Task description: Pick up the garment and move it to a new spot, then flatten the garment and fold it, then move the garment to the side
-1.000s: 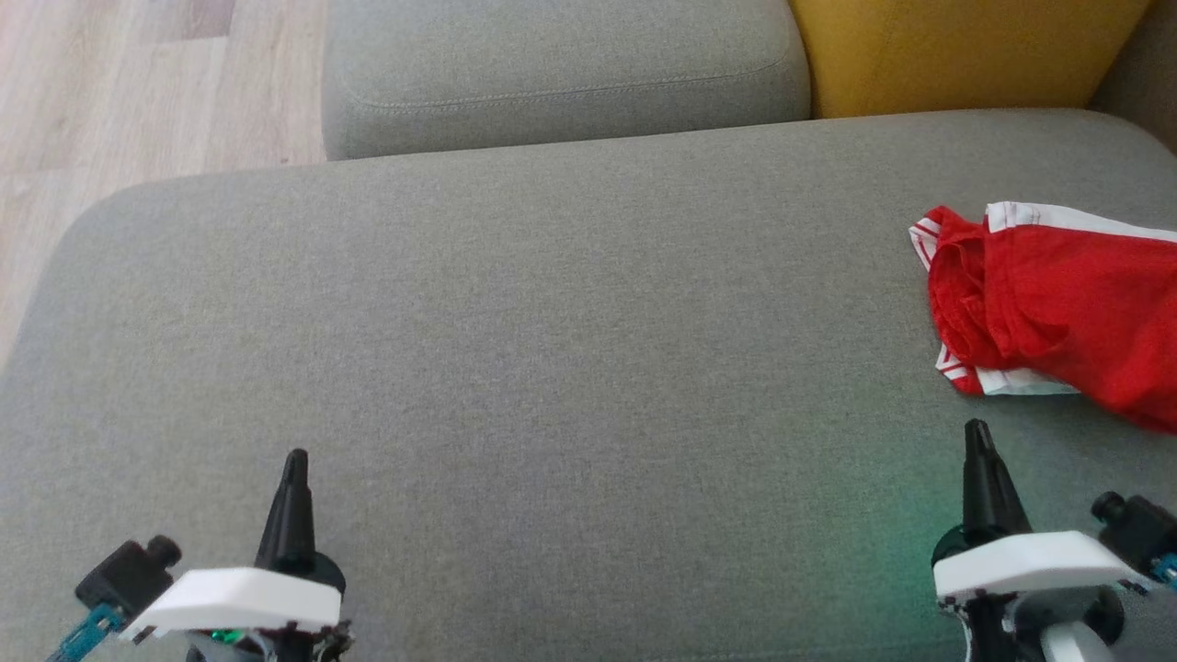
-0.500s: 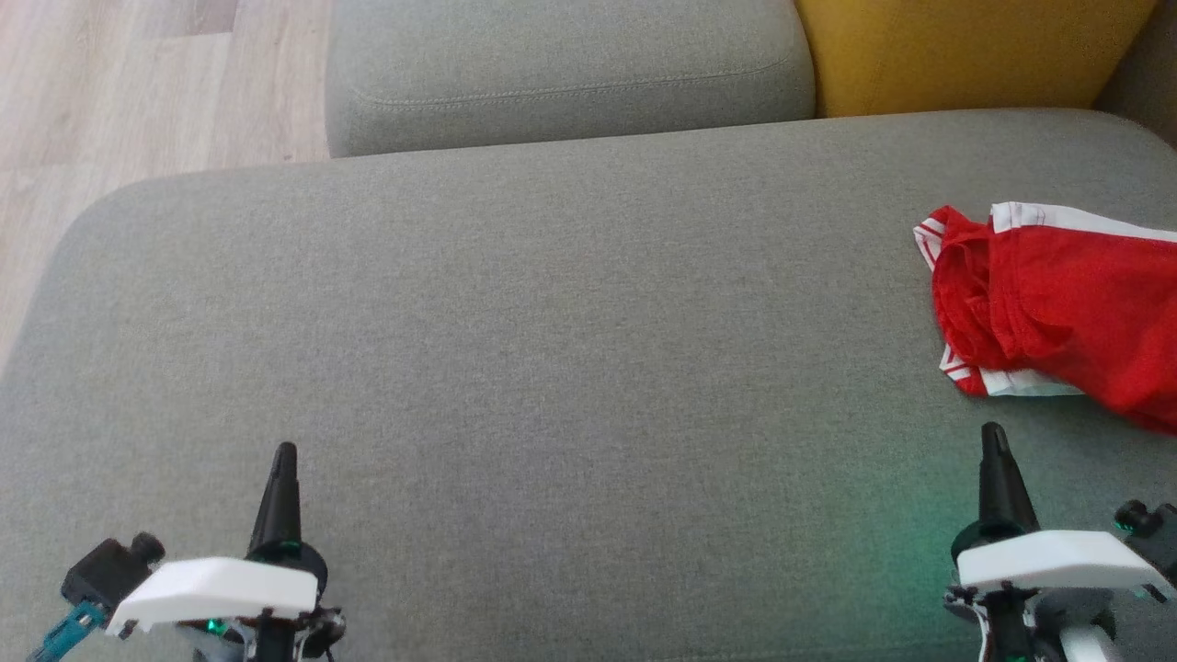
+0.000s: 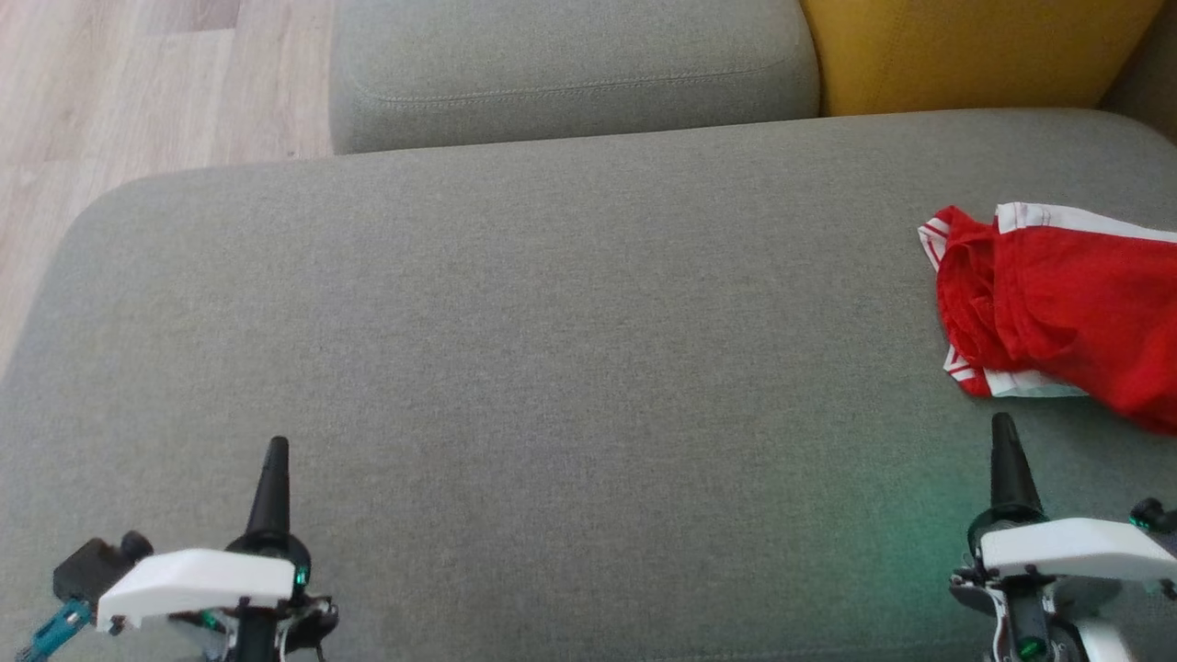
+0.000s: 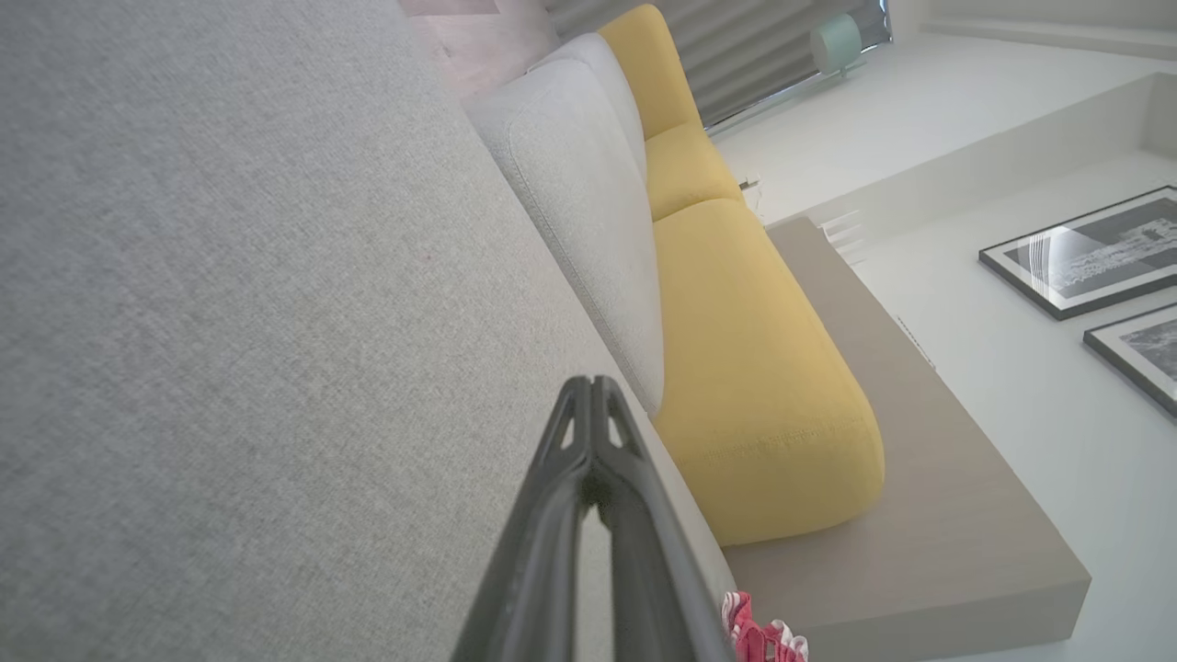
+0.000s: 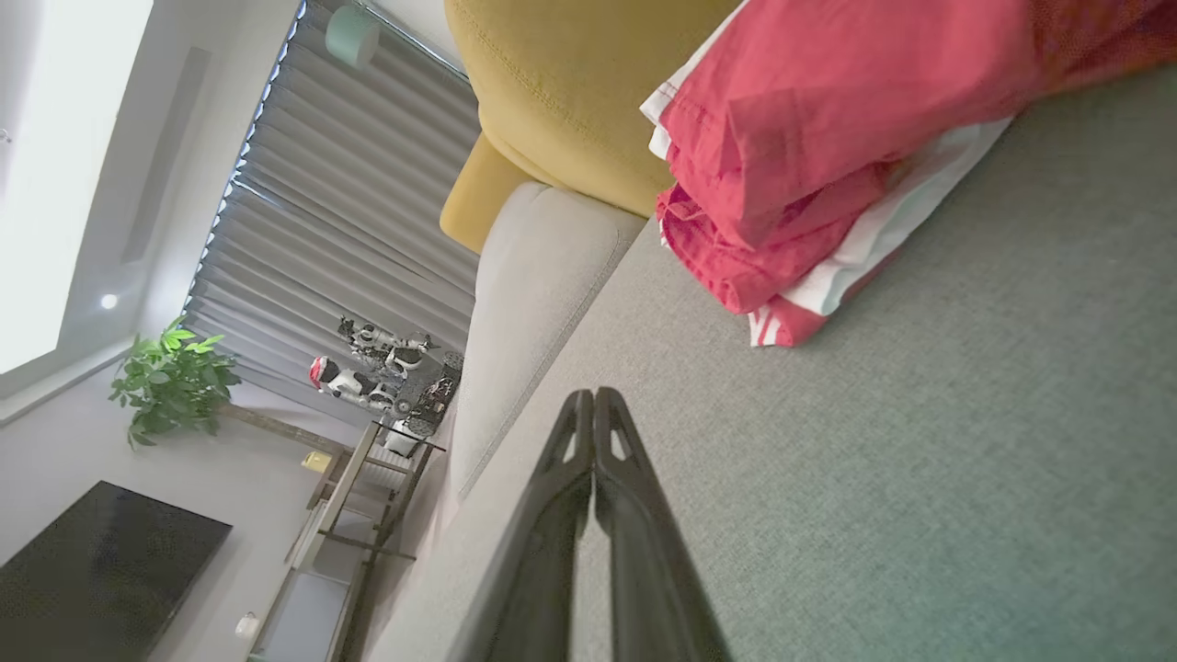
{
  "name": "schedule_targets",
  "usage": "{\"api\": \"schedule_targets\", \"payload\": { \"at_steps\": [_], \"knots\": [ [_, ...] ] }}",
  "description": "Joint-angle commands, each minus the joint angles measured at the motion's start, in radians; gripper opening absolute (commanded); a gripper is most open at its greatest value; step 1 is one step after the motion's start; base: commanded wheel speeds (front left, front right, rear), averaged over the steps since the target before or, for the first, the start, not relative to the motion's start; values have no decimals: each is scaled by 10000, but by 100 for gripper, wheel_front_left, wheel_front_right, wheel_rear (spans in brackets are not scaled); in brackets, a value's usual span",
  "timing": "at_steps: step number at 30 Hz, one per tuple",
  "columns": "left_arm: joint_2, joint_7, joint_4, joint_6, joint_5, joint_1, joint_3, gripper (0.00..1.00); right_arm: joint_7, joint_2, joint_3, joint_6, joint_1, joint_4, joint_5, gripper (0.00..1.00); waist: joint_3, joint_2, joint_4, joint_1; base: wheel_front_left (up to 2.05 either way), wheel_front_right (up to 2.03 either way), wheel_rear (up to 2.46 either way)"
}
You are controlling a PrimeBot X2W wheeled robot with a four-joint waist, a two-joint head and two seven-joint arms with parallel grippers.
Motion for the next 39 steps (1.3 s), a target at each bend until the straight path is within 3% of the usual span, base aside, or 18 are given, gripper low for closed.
{"api": "schedule_targets", "payload": {
  "at_steps": [1,39],
  "knots": [
    [142,109,-277,-103,-297,-595,332,0,123,-109,31,-4,-541,-375,401,0,4,0,8,0,0,0,0],
    [142,1240,133,-339,-3639,-1192,1054,0,1227,-112,-408,-7,-845,-543,4895,0,88,0,152,0,0,0,0]
  ]
}}
